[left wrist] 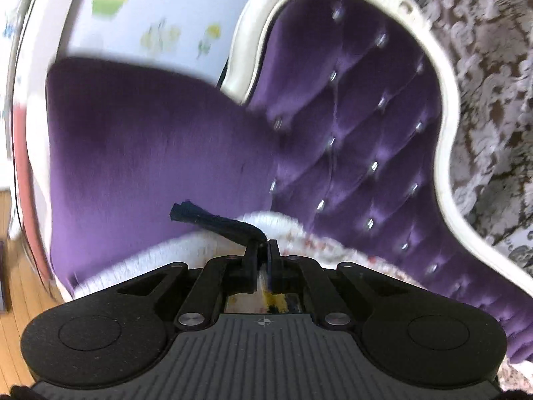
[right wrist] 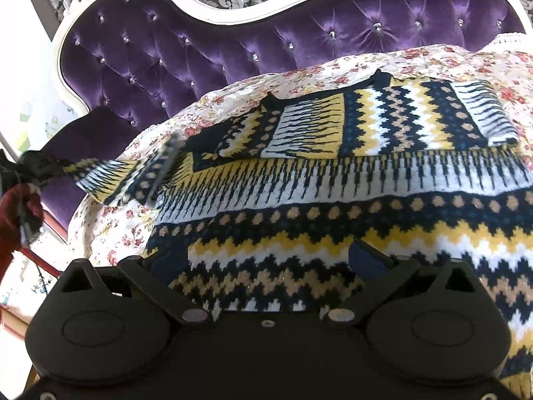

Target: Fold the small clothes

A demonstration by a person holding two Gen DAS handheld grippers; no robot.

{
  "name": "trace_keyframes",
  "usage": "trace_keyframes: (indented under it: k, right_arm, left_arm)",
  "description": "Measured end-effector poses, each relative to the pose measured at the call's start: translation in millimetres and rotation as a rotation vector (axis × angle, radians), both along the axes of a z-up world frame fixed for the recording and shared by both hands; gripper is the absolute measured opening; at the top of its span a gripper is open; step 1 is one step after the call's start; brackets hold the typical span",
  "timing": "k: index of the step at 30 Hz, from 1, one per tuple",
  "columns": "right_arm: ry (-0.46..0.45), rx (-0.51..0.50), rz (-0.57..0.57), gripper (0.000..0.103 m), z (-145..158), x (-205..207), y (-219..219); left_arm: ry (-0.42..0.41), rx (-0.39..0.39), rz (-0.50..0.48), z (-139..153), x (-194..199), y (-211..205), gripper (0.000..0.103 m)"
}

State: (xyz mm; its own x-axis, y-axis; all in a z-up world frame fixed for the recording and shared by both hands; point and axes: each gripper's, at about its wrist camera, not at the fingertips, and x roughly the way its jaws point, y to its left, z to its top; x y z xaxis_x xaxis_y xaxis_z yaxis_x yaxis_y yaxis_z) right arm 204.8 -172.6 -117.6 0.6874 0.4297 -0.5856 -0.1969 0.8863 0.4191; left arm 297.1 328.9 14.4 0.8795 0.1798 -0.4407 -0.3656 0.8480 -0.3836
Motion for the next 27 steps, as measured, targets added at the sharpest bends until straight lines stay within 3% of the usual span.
trace_keyframes:
  k: [8,16,22,27]
  right_arm:
    - [0.007,0.022,-0.028,0.103,-1.6,-14.1,-12.5]
    - [0.016,0.049,-0.048,0.103,-6.7,-36.5,-32.9]
    - [0.018,0.059,-0.060,0.103,-6.8,-52.7,-52.2]
    - [0.017,0.070,-0.079,0.103,-7.6,-65.1,-70.6]
  left_arm:
    - [-0.099,0.087,-0.079,74.1,-15.7,-47.3,0.004]
    - [-0.187,0.131,-0.275,131.0,-14.6,-149.6,0.004]
    - [-0.235,0.087,-0.442,141.5,-6.4,-239.6,0.004]
    - [-0.234,0.026,-0.562,123.7,0.9,-310.5,0.004]
